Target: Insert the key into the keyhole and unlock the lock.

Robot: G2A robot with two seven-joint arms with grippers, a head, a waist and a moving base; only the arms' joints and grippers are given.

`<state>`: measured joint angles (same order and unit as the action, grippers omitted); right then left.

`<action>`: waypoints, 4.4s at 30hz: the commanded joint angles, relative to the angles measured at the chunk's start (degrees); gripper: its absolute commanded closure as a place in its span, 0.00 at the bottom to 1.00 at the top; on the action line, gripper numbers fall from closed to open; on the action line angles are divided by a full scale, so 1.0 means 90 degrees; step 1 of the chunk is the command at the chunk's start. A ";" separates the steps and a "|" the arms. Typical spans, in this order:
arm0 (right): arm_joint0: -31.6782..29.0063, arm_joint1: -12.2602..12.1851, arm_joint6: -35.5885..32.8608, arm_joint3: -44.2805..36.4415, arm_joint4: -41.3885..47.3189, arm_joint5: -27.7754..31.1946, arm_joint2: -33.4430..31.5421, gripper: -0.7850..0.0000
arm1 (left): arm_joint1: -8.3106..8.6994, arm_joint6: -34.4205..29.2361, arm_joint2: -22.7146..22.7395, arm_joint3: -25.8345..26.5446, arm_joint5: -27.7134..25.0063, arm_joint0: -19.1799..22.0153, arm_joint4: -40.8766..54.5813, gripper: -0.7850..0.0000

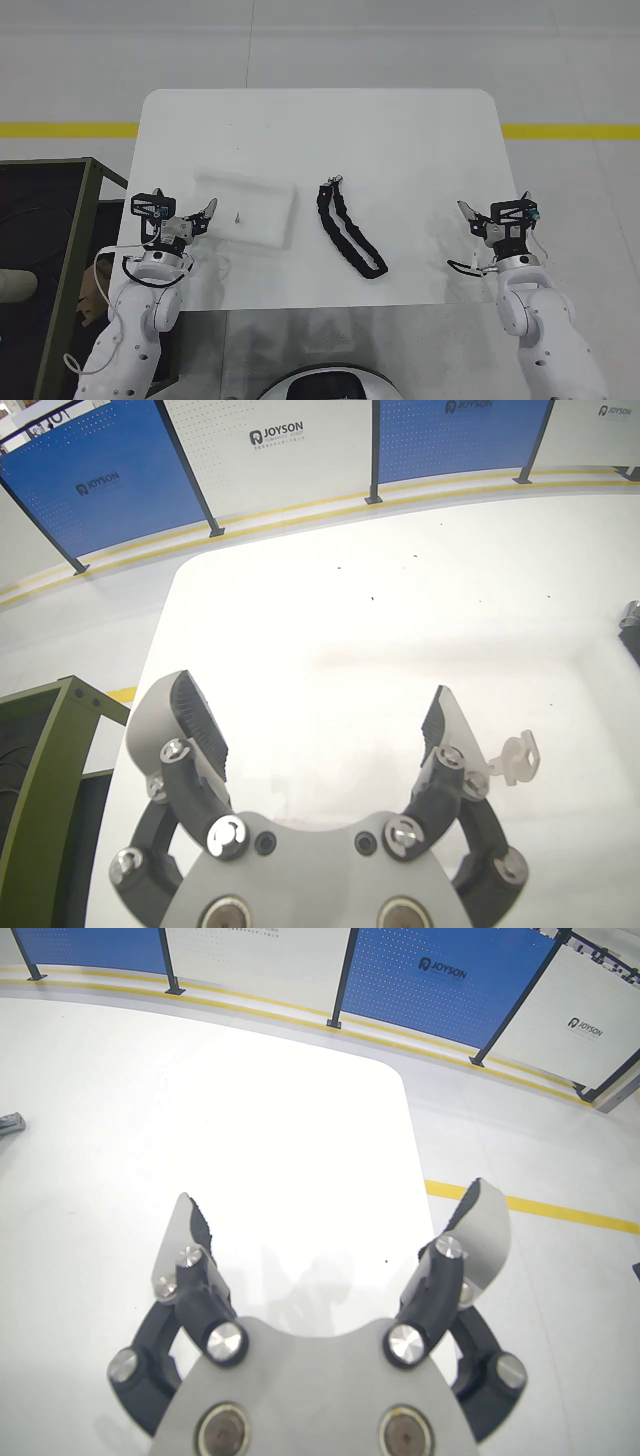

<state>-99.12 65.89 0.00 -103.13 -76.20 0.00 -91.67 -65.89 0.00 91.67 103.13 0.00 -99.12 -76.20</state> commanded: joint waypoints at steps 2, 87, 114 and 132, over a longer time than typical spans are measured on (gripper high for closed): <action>0.0000 0.0000 0.0000 0.0000 0.0000 0.0000 0.0000 0.00 | 0.0000 0.0000 0.0000 0.0000 0.0000 0.0000 0.0000 0.00; 0.0000 0.0000 0.0000 0.0000 0.0000 0.0000 0.0000 0.00 | 0.1423 -0.6949 0.0675 -0.1583 -0.1276 0.2723 1.0770 1.00; 0.2513 0.0215 -0.6270 -0.1829 0.2915 0.0131 0.3034 0.00 | 0.1403 -0.7107 0.0586 -0.2037 -0.1570 0.2750 1.1085 1.00; 0.5112 0.0749 -0.8312 0.1012 0.7976 -0.0167 0.4093 0.00 | 0.1403 -0.7107 0.0586 -0.2037 -0.1570 0.2750 1.1085 1.00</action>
<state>-59.76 71.73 -74.56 -99.14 -15.36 -0.77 -56.70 -53.26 -63.96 96.95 84.80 -14.13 -74.37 23.56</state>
